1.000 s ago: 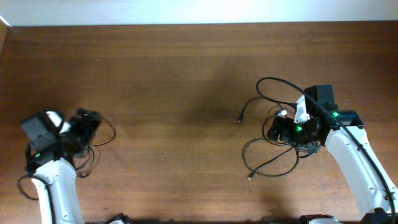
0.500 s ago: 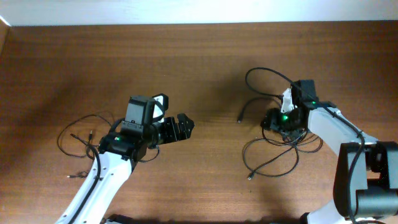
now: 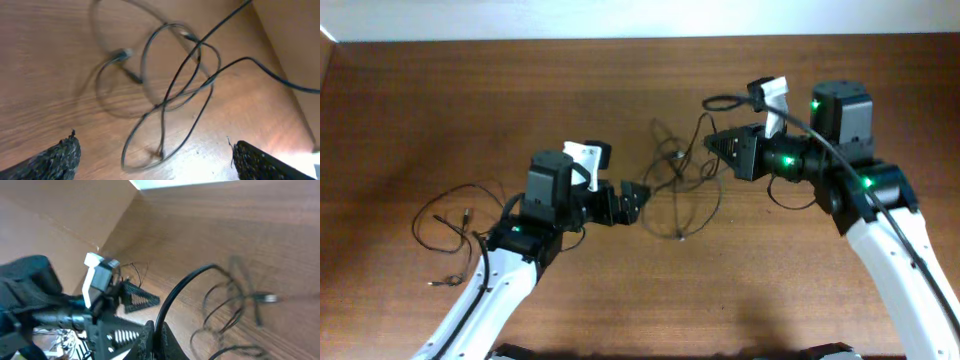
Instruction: Untangle cables
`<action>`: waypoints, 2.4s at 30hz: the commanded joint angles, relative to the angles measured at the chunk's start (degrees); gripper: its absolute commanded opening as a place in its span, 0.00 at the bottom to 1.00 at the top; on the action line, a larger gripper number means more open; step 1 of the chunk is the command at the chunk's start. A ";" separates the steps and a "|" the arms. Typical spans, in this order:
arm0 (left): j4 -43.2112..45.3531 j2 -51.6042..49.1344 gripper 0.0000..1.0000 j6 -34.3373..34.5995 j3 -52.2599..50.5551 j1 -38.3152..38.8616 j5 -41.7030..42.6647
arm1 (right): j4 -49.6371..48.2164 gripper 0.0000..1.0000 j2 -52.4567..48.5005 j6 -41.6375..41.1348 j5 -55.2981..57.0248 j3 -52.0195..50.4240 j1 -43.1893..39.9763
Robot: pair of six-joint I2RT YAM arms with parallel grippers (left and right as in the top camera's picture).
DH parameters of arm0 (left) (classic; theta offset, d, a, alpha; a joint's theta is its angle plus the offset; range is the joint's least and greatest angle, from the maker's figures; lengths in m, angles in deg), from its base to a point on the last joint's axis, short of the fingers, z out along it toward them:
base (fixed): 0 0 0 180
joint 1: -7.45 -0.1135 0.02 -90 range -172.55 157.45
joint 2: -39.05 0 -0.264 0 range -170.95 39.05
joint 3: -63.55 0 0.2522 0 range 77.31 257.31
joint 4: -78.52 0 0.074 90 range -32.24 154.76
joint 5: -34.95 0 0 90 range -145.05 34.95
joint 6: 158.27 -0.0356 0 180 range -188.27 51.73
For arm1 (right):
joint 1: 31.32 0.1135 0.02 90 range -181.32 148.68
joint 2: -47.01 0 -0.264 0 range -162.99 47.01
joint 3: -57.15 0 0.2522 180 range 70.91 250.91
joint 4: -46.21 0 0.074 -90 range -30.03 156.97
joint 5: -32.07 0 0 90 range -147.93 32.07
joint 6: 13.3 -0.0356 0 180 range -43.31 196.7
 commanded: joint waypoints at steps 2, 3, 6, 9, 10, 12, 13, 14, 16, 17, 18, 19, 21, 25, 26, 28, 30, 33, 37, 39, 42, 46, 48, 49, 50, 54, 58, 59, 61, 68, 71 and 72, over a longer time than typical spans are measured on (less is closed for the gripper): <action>11.76 0.46 0.99 1.40 -5.79 0.96 8.46 | 1.60 0.04 3.26 0.61 1.05 1.51 0.26; 12.85 0.46 0.99 1.55 -5.79 0.96 7.98 | 2.64 0.04 3.30 0.61 -0.20 1.51 0.26; 17.40 0.46 0.99 0.15 -5.81 2.78 5.33 | 3.02 0.04 3.30 0.61 -5.05 1.51 0.26; 22.93 -0.24 0.99 -1.55 -5.79 8.96 -8.48 | 3.04 0.04 3.82 0.52 -8.22 1.51 0.26; 25.75 -1.77 0.99 -1.55 -5.79 11.58 -14.56 | 3.04 0.04 4.33 0.13 -8.28 1.51 0.26; 35.01 -7.54 0.99 -1.53 -5.79 15.61 -21.24 | 3.08 0.04 6.14 0.13 -8.41 1.51 0.59; 38.84 -10.80 0.99 -1.53 -5.79 16.37 -22.34 | 3.06 0.04 7.30 0.00 -8.39 1.51 1.09; 43.52 -14.25 0.99 -1.53 -5.79 16.72 -22.60 | 2.99 0.04 8.41 -0.35 -8.35 1.53 1.51; 56.78 -24.55 0.99 -1.55 -5.62 18.03 -22.60 | 3.02 0.04 11.89 -0.92 -7.89 2.62 2.29; 61.29 -29.94 0.97 -1.55 -5.20 18.80 -22.64 | 3.02 0.04 13.27 -0.90 -7.21 3.67 2.27; 61.11 -32.79 0.92 -1.53 -4.74 18.80 -23.28 | 3.02 0.04 14.03 -0.90 -5.84 4.79 2.27; 60.48 -34.97 0.89 -1.53 -4.61 18.78 -25.18 | 3.08 0.04 14.88 -0.90 -3.26 6.67 2.10; 57.46 -37.16 0.79 -1.53 -4.61 18.78 -31.76 | 3.82 0.04 15.45 -0.59 3.50 9.97 2.08; 49.99 -36.98 0.55 -1.49 -4.61 16.22 -40.65 | 8.61 0.04 15.06 -0.42 28.15 17.18 2.05; 47.04 -36.98 0.52 -0.26 -4.61 14.36 -40.65 | 10.58 0.04 15.06 -0.46 39.04 18.67 2.05; 44.98 -36.98 0.54 6.51 -4.61 11.45 -40.61 | 14.10 0.04 15.06 -2.56 63.69 19.71 2.05; 43.56 -36.98 0.62 10.25 -4.61 9.73 -40.39 | 16.61 0.04 14.86 -4.37 78.86 19.71 2.08; 43.06 -36.98 0.65 10.51 -4.61 9.77 -40.63 | 16.57 0.04 13.07 -4.35 84.39 19.71 2.08; 43.10 -36.98 0.69 10.51 -4.61 9.77 -40.59 | 17.09 0.04 8.02 -2.47 71.45 19.71 2.08; 43.63 -36.96 0.88 10.51 -4.61 9.77 -40.59 | 17.27 0.04 2.86 2.64 59.52 19.71 2.08; 42.34 -35.06 0.99 10.49 -4.61 9.77 -40.41 | 19.98 0.04 -5.55 3.76 46.21 19.71 2.10; 40.94 -33.35 0.99 10.49 -4.61 9.77 -40.41 | 21.42 0.04 -14.51 8.33 35.98 19.69 2.05; 40.94 -33.20 0.99 10.49 -4.61 9.77 -40.41 | 24.37 0.04 -18.08 8.35 35.95 19.69 2.03; 40.94 -33.16 0.99 10.49 -4.61 9.77 -40.41 | 26.93 0.04 -19.85 8.35 35.95 19.69 2.08; 40.94 -33.16 0.99 10.51 -4.61 9.77 -40.41 | 28.94 0.04 -21.07 8.33 35.95 19.69 2.08; 40.96 -33.14 0.99 10.54 -4.61 9.77 -40.39 | 35.23 0.04 -30.34 2.91 34.80 18.03 2.21; 40.85 -33.11 0.99 10.51 -4.61 9.77 -40.41 | 34.99 0.04 -37.35 2.93 33.14 17.57 3.69; 40.74 -33.11 0.99 10.51 -4.61 9.77 -40.41 | 34.99 0.04 -38.18 2.95 33.16 17.53 4.39; 40.54 -33.11 0.99 10.51 -4.61 9.77 -40.41 | 34.58 0.06 -38.42 2.93 33.14 17.00 5.16; 40.54 -33.11 0.99 10.51 -4.61 9.77 -40.41 | 26.43 0.15 -38.42 4.00 30.05 8.39 7.06; 40.52 -33.11 0.99 10.54 -4.61 9.77 -40.39 | 23.45 0.26 -38.42 4.00 29.97 7.08 7.08; 40.52 -33.11 0.99 10.54 -4.61 9.77 -40.39 | 21.99 0.32 -38.42 3.98 29.94 6.05 7.08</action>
